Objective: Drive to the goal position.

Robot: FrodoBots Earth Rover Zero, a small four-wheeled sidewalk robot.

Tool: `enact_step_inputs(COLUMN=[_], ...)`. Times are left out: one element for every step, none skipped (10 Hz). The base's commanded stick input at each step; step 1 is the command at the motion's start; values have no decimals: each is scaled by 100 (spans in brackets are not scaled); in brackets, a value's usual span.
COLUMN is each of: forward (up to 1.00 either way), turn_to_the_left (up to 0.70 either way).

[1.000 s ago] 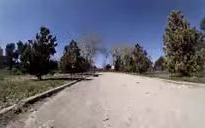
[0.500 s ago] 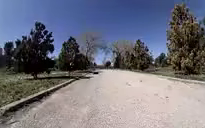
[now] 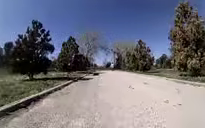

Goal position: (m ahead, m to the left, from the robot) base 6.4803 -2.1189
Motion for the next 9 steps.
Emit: enact_step_inputs(forward=[85, 85, 85, 85, 85, 85, 85, 85, 85], turn_to_the_left=[0, 0, 0, 0, 0, 0, 0, 0, 0])
